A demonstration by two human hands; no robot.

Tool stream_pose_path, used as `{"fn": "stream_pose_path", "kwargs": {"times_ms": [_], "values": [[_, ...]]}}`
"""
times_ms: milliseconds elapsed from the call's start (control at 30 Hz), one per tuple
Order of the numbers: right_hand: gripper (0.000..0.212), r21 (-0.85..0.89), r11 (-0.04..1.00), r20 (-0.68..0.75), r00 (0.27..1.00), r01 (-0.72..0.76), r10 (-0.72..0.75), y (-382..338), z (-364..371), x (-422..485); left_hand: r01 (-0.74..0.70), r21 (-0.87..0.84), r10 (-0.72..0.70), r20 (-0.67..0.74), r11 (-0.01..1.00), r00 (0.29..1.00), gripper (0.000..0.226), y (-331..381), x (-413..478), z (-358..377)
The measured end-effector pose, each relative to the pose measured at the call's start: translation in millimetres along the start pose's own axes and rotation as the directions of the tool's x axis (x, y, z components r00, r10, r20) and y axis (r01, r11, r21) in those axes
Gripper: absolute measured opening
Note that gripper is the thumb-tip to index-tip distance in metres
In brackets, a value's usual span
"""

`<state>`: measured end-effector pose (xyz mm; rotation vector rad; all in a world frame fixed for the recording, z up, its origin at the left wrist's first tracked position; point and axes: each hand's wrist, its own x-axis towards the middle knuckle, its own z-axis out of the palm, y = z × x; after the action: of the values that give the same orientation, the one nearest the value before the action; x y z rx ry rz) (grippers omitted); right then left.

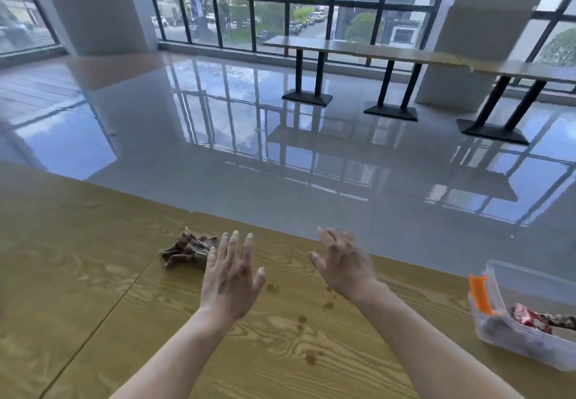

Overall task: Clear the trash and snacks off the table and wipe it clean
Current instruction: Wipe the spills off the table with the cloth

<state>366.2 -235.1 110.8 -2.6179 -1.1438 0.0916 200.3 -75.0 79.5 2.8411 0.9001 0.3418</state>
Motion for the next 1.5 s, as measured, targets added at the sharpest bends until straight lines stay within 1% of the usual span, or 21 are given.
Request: {"fn": "stream_pose_path", "kwargs": {"times_ms": [200,333,500,600,667,767,833,967,1033,1133,1200,1267,1400,1500], "values": [[0.064,0.039,0.995,0.105,0.989,0.096,-0.100,-93.2,64.1,51.0,0.097,0.079,-0.100,0.034,0.992,0.994,0.072,-104.8,-1.5,12.8],[0.065,0.044,0.988,0.192,0.969,0.147,-0.153,-144.1,109.6,79.7,0.145,0.110,-0.152,0.065,0.983,0.986,0.071,-157.1,-4.1,29.9],[0.061,0.084,0.977,0.263,0.941,0.196,-0.211,-192.0,163.0,113.9,0.197,0.118,-0.211,0.118,0.973,0.970,0.072,-201.3,-5.5,57.0],[0.065,0.105,0.966,0.300,0.919,0.237,-0.257,-212.0,197.4,134.8,0.231,0.119,-0.249,0.166,0.966,0.954,0.069,-222.5,-13.7,86.1],[0.067,0.082,0.958,0.335,0.898,0.275,-0.286,-220.7,221.2,146.5,0.243,0.117,-0.263,0.203,0.963,0.943,0.070,-232.3,-20.5,108.8],[0.065,0.024,0.955,0.386,0.879,0.295,-0.281,-222.9,254.1,153.5,0.230,0.117,-0.251,0.225,0.966,0.941,0.072,-239.2,-30.3,136.0],[0.060,-0.003,0.951,0.360,0.887,0.310,-0.288,-218.0,269.6,153.4,0.203,0.115,-0.224,0.209,0.972,0.952,0.072,-240.4,-36.2,146.5],[0.044,-0.052,0.931,0.206,0.916,0.362,-0.345,-210.8,278.0,150.1,0.193,0.108,-0.211,0.190,0.975,0.959,0.075,-242.9,-41.5,155.8],[0.037,-0.066,0.935,0.152,0.930,0.347,-0.334,-206.4,274.4,143.7,0.191,0.105,-0.209,0.194,0.976,0.958,0.075,-243.5,-42.2,158.3],[0.028,-0.022,0.964,0.093,0.961,0.264,-0.261,-187.4,262.2,115.7,0.186,0.097,-0.202,0.204,0.978,0.958,0.075,-245.7,-40.3,159.5],[0.027,0.045,0.980,0.092,0.976,0.195,-0.198,-168.6,253.4,89.1,0.186,0.098,-0.203,0.209,0.978,0.957,0.075,-246.4,-38.5,159.9],[0.025,0.090,0.987,0.121,0.982,0.134,-0.144,-152.4,245.2,63.0,0.161,0.098,-0.179,0.224,0.982,0.958,0.075,-244.1,-39.0,159.8],[0.018,0.090,0.995,0.136,0.990,0.029,-0.041,-132.3,226.5,12.7,0.011,0.029,-0.018,0.247,1.000,0.969,0.072,-219.1,-47.5,159.8],[0.018,0.059,0.998,0.120,0.992,-0.037,0.030,-114.0,210.7,-34.7,-0.088,0.003,0.084,0.274,0.996,0.958,0.071,-186.2,-58.1,163.6]]}}
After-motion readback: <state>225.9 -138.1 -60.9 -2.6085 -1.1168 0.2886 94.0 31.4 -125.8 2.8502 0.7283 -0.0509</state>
